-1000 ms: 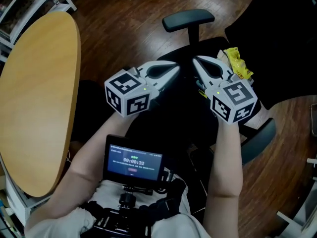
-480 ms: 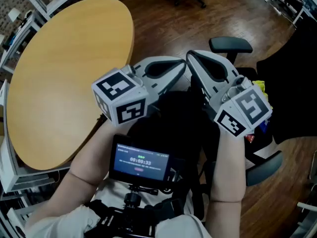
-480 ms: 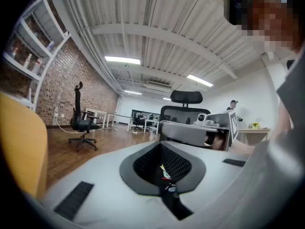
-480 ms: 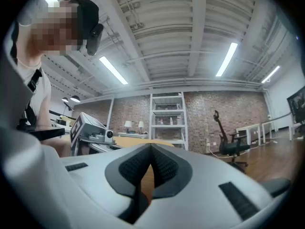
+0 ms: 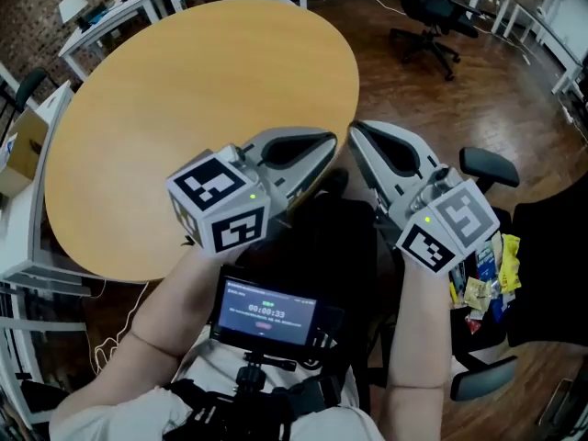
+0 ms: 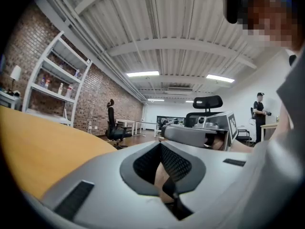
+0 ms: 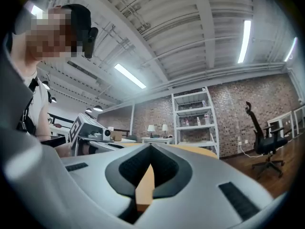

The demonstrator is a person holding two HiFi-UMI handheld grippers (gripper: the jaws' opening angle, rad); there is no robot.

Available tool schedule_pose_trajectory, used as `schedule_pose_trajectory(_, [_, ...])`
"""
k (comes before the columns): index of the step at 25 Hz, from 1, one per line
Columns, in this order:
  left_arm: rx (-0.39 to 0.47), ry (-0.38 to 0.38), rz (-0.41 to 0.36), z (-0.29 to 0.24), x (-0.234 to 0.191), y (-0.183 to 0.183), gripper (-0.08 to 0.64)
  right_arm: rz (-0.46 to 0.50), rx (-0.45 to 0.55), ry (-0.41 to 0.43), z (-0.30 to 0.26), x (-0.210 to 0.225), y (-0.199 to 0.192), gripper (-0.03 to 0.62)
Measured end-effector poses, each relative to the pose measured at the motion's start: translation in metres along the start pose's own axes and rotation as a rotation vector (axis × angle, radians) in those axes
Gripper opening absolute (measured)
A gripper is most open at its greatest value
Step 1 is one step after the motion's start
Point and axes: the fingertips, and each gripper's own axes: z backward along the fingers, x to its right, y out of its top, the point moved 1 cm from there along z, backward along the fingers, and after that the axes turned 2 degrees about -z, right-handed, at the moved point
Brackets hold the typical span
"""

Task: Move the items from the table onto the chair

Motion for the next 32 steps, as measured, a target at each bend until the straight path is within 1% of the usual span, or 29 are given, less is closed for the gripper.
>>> schedule_pose_trajectory(1, [0.001, 0.003, -0.001, 0.001, 0.001, 0.000, 0.008, 0.002, -0.001, -0.001, 0.001, 0.000, 0.001, 0.000])
schedule_pose_trajectory(2, [0.001, -0.017, -0.007, -0.005, 0.008, 0.000, 0.008, 0.006, -0.001, -0.024, 0.010, 0.004, 0.002, 0.000])
schedule_pose_trajectory(4, [-0.002, -0.098, -0.020, -0.033, 0.028, 0.000, 0.008, 0.015, -0.001, -0.109, 0.042, 0.022, 0.003, 0.000])
schedule_pose_trajectory(5, [-0.002, -0.124, -0.022, -0.043, 0.035, -0.002, 0.008, 0.015, -0.003, -0.136, 0.053, 0.029, 0.003, 0.000])
schedule_pose_trajectory(6, [-0.002, -0.128, -0.021, -0.047, 0.035, -0.003, 0.008, 0.012, -0.006, -0.141, 0.056, 0.032, 0.001, 0.000])
schedule_pose_trajectory(9, [-0.001, -0.069, -0.014, -0.027, 0.014, -0.005, 0.008, 0.002, -0.020, -0.087, 0.030, 0.022, -0.006, 0.000])
schedule_pose_trajectory(13, [0.004, 0.025, -0.020, 0.014, -0.014, -0.004, 0.008, -0.001, -0.041, 0.009, -0.014, -0.005, -0.012, 0.000])
schedule_pose_trajectory(17, [0.015, 0.125, -0.009, 0.061, -0.046, -0.006, 0.008, -0.017, -0.074, 0.098, -0.060, -0.034, -0.025, 0.000])
schedule_pose_trajectory(23, [0.033, 0.259, 0.011, 0.128, -0.087, -0.007, 0.008, -0.028, -0.110, 0.193, -0.114, -0.074, -0.039, 0.000])
schedule_pose_trajectory(27, [0.035, 0.301, 0.018, 0.153, -0.101, -0.008, 0.008, -0.040, -0.125, 0.225, -0.133, -0.091, -0.043, 0.000])
schedule_pose_trajectory(32, [0.036, 0.303, 0.024, 0.158, -0.104, -0.010, 0.008, -0.046, -0.141, 0.233, -0.140, -0.095, -0.047, 0.000])
